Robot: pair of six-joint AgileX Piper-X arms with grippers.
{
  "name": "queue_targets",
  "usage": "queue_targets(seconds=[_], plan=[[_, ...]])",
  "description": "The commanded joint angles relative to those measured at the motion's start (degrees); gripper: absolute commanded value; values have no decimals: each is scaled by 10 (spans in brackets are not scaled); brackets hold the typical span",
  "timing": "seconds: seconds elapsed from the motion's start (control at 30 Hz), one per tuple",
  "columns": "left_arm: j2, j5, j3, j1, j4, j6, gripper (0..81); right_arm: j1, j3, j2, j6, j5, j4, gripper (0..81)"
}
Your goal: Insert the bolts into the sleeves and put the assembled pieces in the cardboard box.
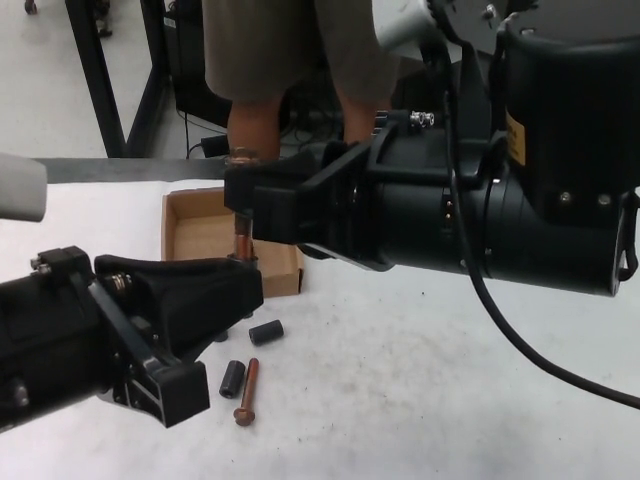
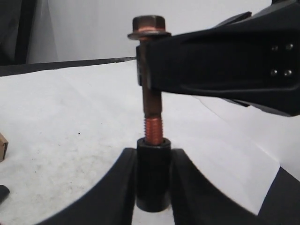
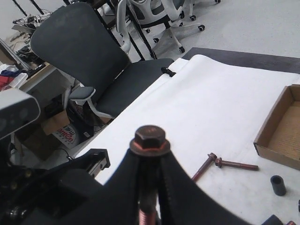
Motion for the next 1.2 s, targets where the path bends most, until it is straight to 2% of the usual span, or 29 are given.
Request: queue_targets(seconds=[0.0,0.13,0.47,0.67,0.73,0.9,0.93,1.17], plan=[[-5,-36,-2,0,-11,-2,8,1,-7,-11,0,-2,2,2],[-5,-39,-2,0,-41,-2,8,1,-7,-11,-9,-19,1,2],[-5,-33,-2,0,-83,-2,8,1,-7,-11,-22,-122,2,2],[-5,-34,-2,0,-83,-2,8,1,-7,-11,-22,-126,2,3],[-5,-36,-2,0,-83,-2,8,1,-7,-11,-22,-126,2,74],[-5,-36,-2,0,-85,-2,8,1,-7,-11,-22,-111,20,440],[-5,-36,-2,0,-87,-2,8,1,-7,-11,-22,-103,29,461],[-5,-36,-2,0,-114,-2,8,-1,-7,-14,-51,-99,68,438]])
